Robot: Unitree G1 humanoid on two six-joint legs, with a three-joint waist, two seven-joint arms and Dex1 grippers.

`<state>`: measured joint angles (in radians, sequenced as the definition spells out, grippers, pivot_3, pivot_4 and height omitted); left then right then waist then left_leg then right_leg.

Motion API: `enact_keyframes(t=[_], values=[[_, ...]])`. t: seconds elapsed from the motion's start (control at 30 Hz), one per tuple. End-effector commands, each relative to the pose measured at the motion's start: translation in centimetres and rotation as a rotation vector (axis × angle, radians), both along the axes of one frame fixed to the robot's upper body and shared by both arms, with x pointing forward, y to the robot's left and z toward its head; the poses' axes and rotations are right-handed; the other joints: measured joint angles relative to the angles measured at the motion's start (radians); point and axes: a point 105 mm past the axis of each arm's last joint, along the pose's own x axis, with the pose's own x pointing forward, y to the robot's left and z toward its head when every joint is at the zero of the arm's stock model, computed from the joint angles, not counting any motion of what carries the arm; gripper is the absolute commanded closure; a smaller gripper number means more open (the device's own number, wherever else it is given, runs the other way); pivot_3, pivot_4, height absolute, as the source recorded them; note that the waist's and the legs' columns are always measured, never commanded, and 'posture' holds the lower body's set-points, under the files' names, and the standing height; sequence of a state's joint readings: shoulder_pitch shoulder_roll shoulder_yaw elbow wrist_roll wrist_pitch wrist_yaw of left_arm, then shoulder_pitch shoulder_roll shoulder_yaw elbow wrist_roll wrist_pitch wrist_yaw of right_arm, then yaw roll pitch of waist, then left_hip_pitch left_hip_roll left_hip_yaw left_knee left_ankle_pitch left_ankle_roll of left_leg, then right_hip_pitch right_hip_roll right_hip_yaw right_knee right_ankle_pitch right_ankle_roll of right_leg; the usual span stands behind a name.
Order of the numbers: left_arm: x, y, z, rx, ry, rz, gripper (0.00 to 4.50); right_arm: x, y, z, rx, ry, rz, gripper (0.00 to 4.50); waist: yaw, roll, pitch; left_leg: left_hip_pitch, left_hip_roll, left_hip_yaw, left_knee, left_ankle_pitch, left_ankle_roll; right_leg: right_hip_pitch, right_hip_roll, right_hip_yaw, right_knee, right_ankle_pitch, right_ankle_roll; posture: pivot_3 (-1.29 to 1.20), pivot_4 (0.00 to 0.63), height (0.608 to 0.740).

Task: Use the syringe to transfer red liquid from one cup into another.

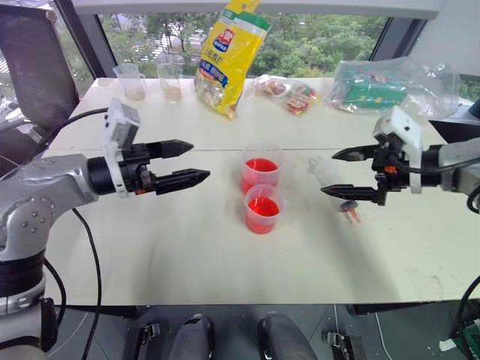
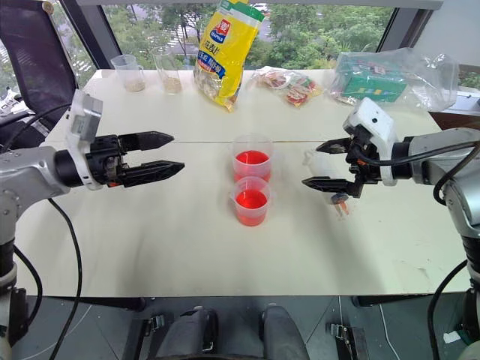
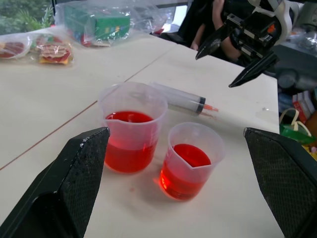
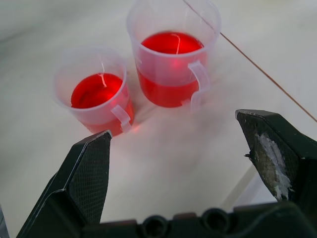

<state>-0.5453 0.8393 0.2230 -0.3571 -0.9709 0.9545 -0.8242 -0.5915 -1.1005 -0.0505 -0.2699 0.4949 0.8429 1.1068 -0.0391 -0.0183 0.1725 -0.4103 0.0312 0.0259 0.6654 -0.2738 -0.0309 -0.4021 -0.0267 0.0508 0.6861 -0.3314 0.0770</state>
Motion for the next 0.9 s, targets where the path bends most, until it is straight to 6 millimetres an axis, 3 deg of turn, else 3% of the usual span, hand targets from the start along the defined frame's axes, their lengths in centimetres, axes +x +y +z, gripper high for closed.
enact_keyframes(t=[0.03, 0.23, 0.6, 0.9], values=[[-0.2, -0.5, 0.8, 0.004, -0.058, -0.008, 0.0, -0.1, -0.8, 0.9, -0.01, -0.042, -0.019, 0.1, 0.0, 0.0, 0.0, 0.0, 0.0, 0.0, 0.0, 0.0, 0.0, 0.0, 0.0, 0.0, 0.0, 0.0, 0.0, 0.0, 0.15, 0.74], [-0.4, -0.8, 1.0, -0.013, -0.056, -0.02, 0.0, 0.2, -1.4, 0.3, -0.012, -0.023, -0.05, 0.1, -0.001, 0.0, 0.0, 0.0, 0.0, 0.0, 0.0, 0.0, 0.0, 0.0, 0.0, 0.0, 0.0, 0.0, 0.0, 0.0, 0.15, 0.74], [-0.2, -1.3, 0.7, -0.004, -0.064, -0.044, 0.0, 2.5, -2.6, -0.3, -0.051, 0.024, -0.211, 0.1, -0.003, 0.0, 0.0, 0.0, 0.0, 0.0, 0.001, 0.0, 0.0, 0.0, 0.0, 0.0, 0.001, 0.0, 0.0, 0.0, 0.15, 0.74], [0.2, -1.8, 0.4, 0.014, -0.092, -0.047, 0.0, 6.4, -3.2, -2.3, -0.109, 0.178, -0.425, 0.1, -0.003, 0.0, 0.0, 0.001, 0.0, 0.0, 0.001, 0.0, 0.0, 0.0, 0.0, 0.0, 0.002, 0.0, 0.0, 0.0, 0.15, 0.74]])
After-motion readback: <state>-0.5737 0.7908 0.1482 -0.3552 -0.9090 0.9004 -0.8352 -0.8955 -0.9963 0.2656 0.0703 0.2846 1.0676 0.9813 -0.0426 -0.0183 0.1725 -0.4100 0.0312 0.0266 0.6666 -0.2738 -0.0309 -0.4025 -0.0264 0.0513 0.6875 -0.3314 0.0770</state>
